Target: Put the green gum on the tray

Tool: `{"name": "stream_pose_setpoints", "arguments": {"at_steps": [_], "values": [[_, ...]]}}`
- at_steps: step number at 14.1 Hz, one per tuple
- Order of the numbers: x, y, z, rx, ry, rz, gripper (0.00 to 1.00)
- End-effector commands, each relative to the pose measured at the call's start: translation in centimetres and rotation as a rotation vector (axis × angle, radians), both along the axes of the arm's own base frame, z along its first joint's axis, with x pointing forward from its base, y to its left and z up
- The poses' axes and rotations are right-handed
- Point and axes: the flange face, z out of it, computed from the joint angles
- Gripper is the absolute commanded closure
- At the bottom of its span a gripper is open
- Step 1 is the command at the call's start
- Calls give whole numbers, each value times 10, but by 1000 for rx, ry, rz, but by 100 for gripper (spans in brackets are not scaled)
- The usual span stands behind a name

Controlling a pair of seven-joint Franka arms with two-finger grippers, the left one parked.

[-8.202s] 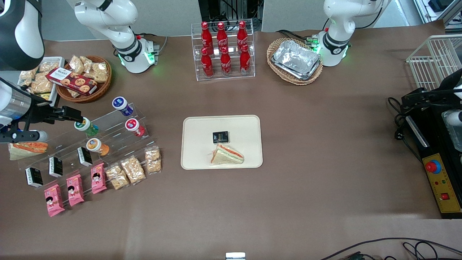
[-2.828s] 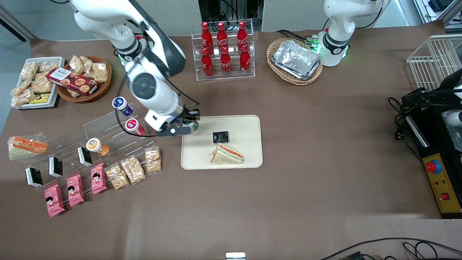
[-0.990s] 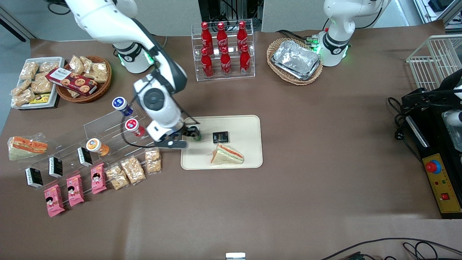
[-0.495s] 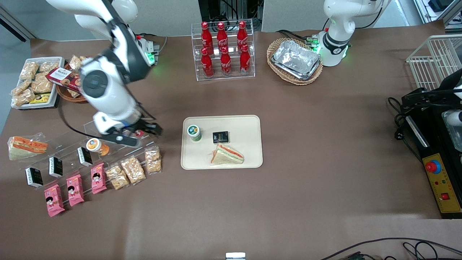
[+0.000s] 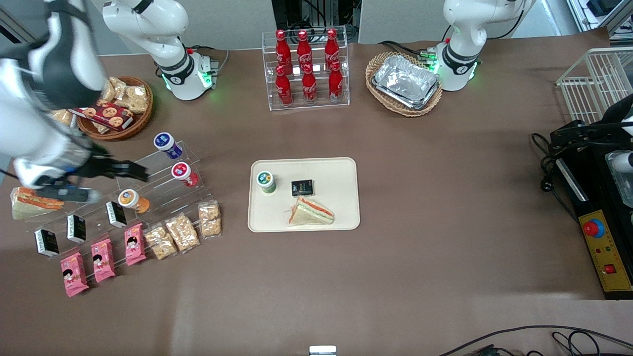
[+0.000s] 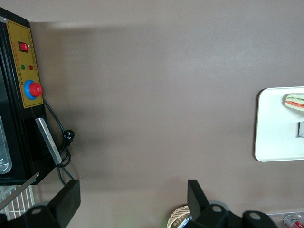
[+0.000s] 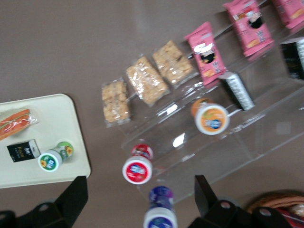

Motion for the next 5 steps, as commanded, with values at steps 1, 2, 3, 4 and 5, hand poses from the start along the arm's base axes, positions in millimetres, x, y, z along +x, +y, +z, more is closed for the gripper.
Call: {"name": "stream_pose_setpoints", "arguments": {"at_steps": [1,2,3,4,5], "values": [[13,-50,33,34,18,61,0],[12,-62,41,31,13,77,0],[9,-79,45,29,15,78,0],[6,-95,46,32,18,81,0],[5,-102,52,33,9,101,0]]}}
